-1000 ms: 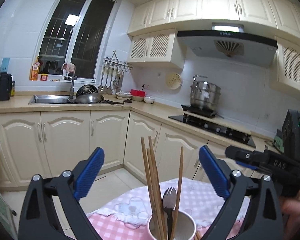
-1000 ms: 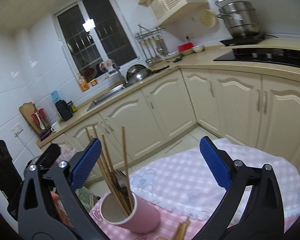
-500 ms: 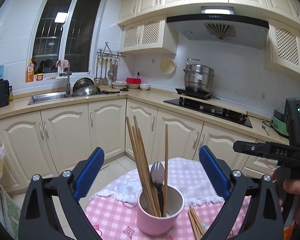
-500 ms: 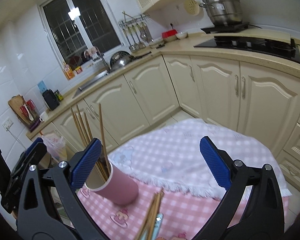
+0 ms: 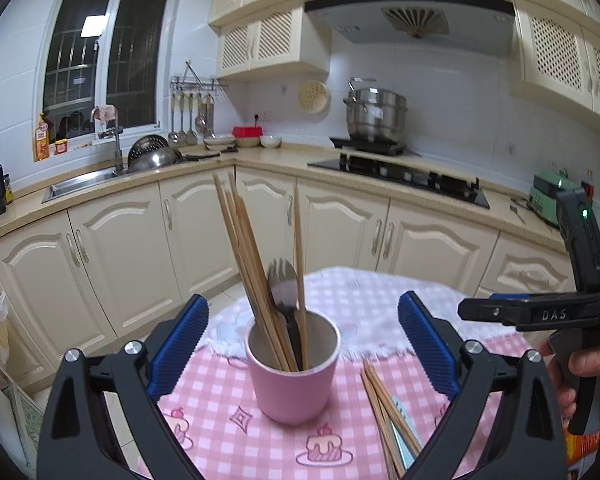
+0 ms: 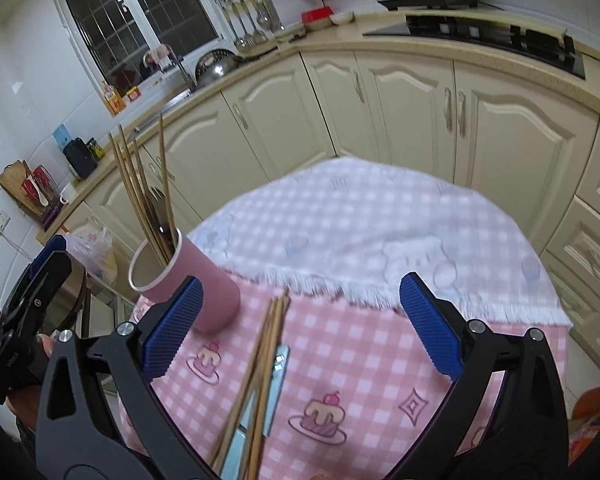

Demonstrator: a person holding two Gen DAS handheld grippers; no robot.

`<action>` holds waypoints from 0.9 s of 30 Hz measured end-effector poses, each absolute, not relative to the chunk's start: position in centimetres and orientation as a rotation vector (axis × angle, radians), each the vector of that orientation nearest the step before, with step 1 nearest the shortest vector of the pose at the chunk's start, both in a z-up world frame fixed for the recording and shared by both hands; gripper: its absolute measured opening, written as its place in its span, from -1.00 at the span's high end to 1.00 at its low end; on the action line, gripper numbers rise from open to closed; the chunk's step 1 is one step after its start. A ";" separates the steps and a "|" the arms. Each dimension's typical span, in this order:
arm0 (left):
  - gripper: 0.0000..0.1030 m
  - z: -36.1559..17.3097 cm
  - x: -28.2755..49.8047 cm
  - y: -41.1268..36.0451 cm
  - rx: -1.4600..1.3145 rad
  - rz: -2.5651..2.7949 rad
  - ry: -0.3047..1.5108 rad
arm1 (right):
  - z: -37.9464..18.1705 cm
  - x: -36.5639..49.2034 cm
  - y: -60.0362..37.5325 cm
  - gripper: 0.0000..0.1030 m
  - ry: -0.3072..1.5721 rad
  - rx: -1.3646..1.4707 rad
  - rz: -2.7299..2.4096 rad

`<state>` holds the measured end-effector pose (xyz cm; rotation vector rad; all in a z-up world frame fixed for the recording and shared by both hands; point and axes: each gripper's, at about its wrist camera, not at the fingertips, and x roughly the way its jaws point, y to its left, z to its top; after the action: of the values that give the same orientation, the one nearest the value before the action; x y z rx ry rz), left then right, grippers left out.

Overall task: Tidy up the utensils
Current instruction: 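Move both open tools back from the cup toward the remaining chopsticks, then lower both tools onto the chopsticks and close each on one chopstick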

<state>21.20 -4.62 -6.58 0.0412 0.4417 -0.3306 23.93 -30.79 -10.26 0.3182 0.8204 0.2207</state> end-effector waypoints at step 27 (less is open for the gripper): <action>-0.82 -18.7 21.9 -7.6 0.224 -0.393 0.874 | -18.8 20.9 -25.6 -0.88 1.107 0.084 0.299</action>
<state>21.93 -7.59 -18.68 0.2241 0.8736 -0.3929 20.86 -25.56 -18.77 0.0842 1.1071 0.2986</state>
